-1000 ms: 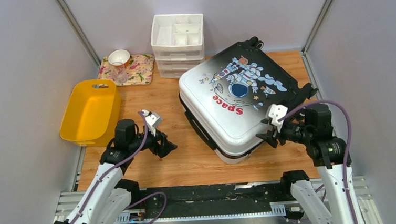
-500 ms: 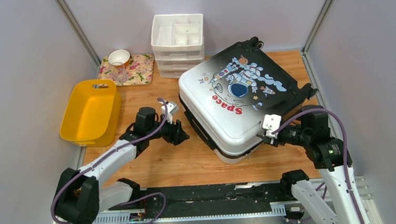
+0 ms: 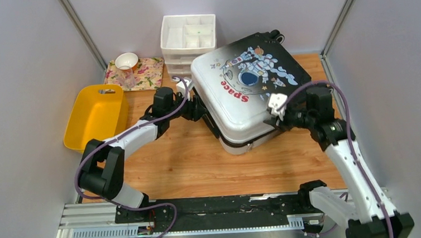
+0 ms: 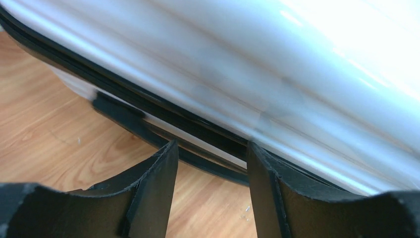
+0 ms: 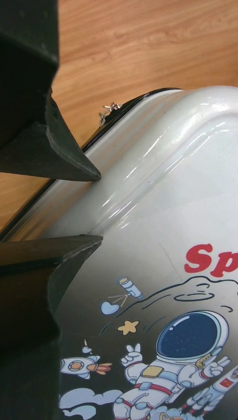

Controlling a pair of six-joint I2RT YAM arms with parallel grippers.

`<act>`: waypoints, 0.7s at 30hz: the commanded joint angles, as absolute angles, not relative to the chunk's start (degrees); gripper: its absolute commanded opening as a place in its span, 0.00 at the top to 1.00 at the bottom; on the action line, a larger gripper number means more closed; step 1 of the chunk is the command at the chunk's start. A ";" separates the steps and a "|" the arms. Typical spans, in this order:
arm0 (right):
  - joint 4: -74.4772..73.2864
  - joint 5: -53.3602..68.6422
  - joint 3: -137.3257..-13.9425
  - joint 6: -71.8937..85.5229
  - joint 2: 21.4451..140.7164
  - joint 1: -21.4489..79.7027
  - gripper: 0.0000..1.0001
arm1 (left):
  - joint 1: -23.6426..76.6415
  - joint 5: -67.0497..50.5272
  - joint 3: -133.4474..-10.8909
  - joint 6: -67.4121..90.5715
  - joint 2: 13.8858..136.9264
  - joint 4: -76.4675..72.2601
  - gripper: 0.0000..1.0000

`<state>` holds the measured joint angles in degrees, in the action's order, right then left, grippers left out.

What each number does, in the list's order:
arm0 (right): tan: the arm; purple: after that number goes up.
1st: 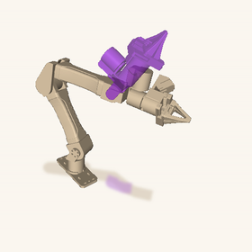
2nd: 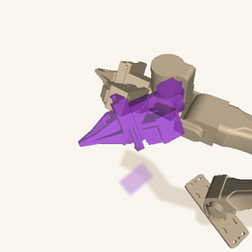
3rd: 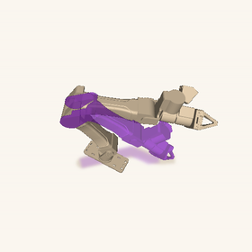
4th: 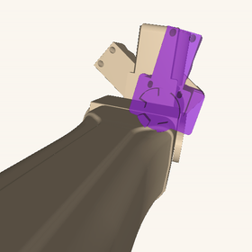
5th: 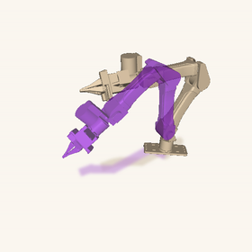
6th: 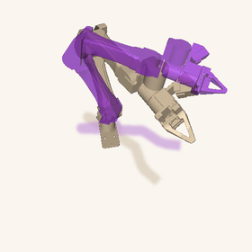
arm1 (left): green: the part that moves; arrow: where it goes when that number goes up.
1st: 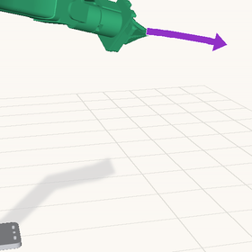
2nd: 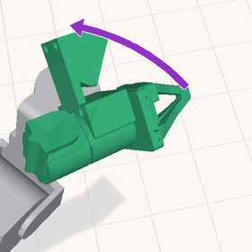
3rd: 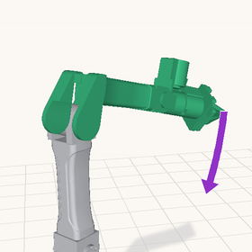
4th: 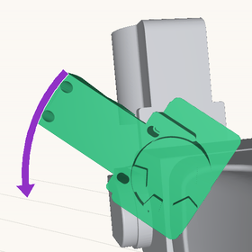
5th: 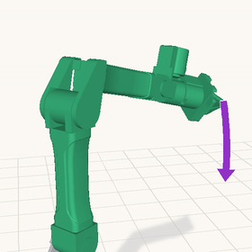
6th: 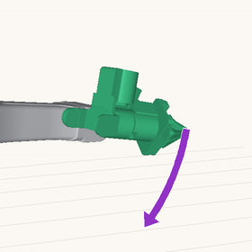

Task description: Open, take out, and arrange the luggage

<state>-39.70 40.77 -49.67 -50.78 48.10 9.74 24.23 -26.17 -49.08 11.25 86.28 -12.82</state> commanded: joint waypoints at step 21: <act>-42.05 28.69 -43.60 -19.18 33.17 6.49 0.54 | 22.76 -27.60 -32.44 19.41 58.37 -5.71 0.28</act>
